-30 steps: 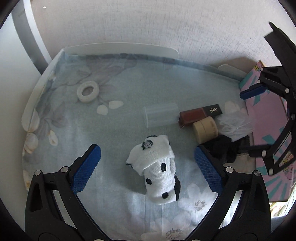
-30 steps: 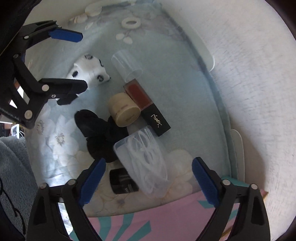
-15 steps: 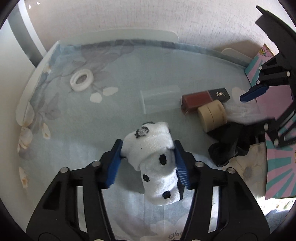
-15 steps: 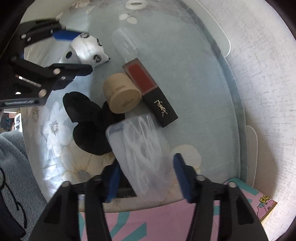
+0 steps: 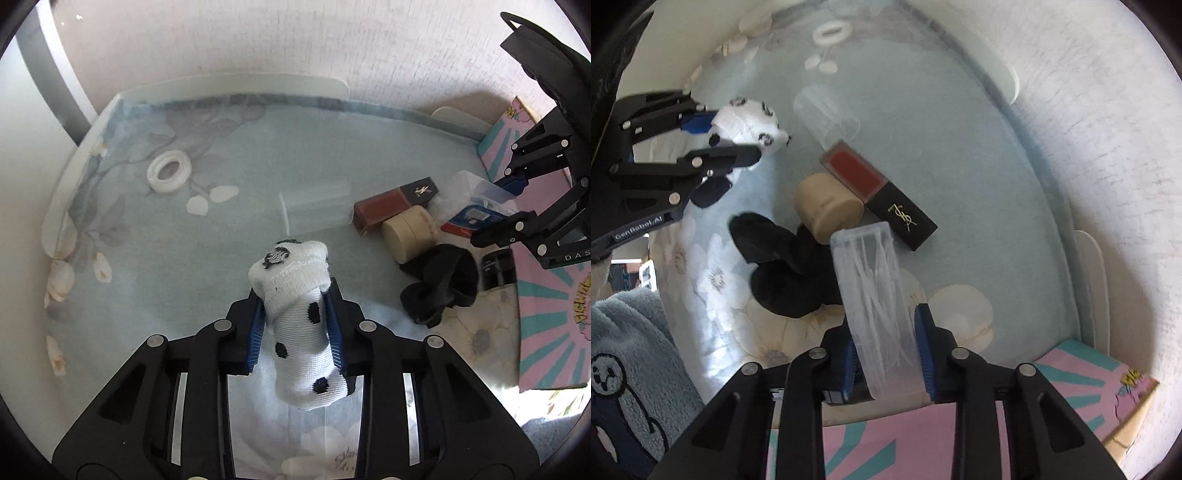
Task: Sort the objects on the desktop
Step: 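Carry the slipper and clear box into the cardboard box and open both tools, then move both tools back over the tray toward the tape roll and black scrunchie, then grasp the clear tape roll with the left tool while the right tool grasps the black scrunchie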
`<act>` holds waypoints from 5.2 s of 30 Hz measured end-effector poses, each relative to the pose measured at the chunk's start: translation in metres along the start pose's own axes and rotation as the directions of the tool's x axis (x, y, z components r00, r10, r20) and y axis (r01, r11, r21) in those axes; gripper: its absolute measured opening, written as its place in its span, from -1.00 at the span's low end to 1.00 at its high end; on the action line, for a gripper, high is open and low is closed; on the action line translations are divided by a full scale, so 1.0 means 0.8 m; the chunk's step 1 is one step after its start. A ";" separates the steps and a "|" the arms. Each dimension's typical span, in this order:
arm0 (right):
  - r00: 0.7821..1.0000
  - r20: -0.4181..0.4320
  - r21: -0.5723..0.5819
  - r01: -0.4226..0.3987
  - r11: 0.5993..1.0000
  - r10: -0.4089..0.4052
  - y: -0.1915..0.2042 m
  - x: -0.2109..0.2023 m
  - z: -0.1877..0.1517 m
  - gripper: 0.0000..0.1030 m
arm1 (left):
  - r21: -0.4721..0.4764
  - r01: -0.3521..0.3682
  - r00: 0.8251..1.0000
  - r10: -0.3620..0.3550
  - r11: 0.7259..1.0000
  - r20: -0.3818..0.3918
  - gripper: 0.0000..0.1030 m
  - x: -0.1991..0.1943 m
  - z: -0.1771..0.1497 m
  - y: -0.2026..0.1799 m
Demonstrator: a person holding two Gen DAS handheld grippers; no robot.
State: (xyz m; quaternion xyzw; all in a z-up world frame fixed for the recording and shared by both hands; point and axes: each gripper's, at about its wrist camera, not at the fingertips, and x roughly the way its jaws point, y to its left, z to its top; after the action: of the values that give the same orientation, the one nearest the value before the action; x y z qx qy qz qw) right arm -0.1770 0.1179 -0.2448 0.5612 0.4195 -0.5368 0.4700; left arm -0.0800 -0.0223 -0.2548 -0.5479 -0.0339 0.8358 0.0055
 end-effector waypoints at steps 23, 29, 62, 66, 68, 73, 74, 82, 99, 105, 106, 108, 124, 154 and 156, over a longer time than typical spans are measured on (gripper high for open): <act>0.981 0.179 0.339 0.005 0.941 -0.070 -0.008 -0.158 -0.073 -0.50 | 0.382 0.044 0.993 -0.082 0.923 0.083 -0.48 -0.136 0.123 -0.053; 0.978 0.171 0.421 0.035 0.906 -0.117 -0.008 -0.169 -0.119 -0.50 | 0.482 0.115 0.984 -0.167 0.868 0.066 -0.48 -0.135 0.150 -0.117; 0.972 0.209 0.679 -0.064 0.731 -0.109 0.010 -0.101 -0.305 -0.50 | 0.663 0.257 0.963 -0.241 0.703 -0.118 -0.48 -0.037 0.114 -0.396; 0.971 0.219 0.680 -0.079 0.729 -0.099 0.011 -0.102 -0.305 -0.50 | 0.653 0.255 0.963 -0.251 0.713 -0.103 -0.47 -0.038 0.116 -0.392; 0.972 0.217 0.668 -0.082 0.739 -0.088 0.014 -0.101 -0.301 -0.49 | 0.644 0.277 0.955 -0.277 0.713 -0.105 -0.24 -0.042 0.119 -0.390; 0.966 0.209 0.708 -0.043 0.705 -0.151 0.018 -0.108 -0.303 0.26 | 0.635 0.267 0.952 -0.301 0.725 -0.056 0.96 -0.058 0.124 -0.379; 0.962 0.225 0.714 -0.057 0.698 -0.152 0.018 -0.111 -0.305 0.28 | 0.638 0.269 0.951 -0.306 0.721 -0.056 0.96 -0.060 0.123 -0.381; 0.949 0.234 0.764 -0.047 0.643 -0.210 0.024 -0.130 -0.314 0.28 | 0.645 0.233 0.959 -0.283 0.727 -0.027 0.96 -0.079 0.130 -0.367; 0.936 0.237 0.794 -0.032 0.607 -0.262 0.041 -0.150 -0.303 0.28 | 0.656 0.167 0.957 -0.282 0.736 0.073 0.96 -0.136 0.124 -0.324; 0.926 0.234 0.767 0.011 0.642 -0.296 0.053 -0.165 -0.275 0.28 | 0.616 0.144 0.958 -0.265 0.774 0.109 0.96 -0.154 0.126 -0.267; 0.921 0.244 0.757 0.015 0.653 -0.304 0.057 -0.170 -0.268 0.28 | 0.602 0.134 0.959 -0.256 0.787 0.121 0.96 -0.156 0.128 -0.256; 0.914 0.266 0.734 0.014 0.679 -0.307 0.065 -0.177 -0.254 0.28 | 0.564 0.104 0.964 -0.223 0.819 0.147 0.96 -0.161 0.136 -0.228; 0.885 0.394 0.650 -0.077 0.756 -0.248 0.125 -0.160 -0.116 0.28 | 0.297 0.030 0.979 -0.088 0.954 0.186 0.96 -0.162 0.138 0.003; 0.855 0.313 0.876 -0.092 0.473 -0.414 0.122 0.017 -0.024 0.28 | 0.135 -0.017 0.995 0.003 0.991 0.103 0.62 0.082 0.111 0.157; 0.853 0.309 0.881 -0.090 0.465 -0.421 0.120 0.020 -0.022 0.28 | 0.129 -0.006 0.995 -0.007 0.992 0.103 0.52 0.085 0.110 0.159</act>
State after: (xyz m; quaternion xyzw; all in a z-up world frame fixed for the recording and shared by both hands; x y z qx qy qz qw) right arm -0.0790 0.1146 -0.2535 0.5198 0.0093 -0.8408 0.1510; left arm -0.1842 -0.1505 -0.2903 -0.5023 0.0198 0.8635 0.0394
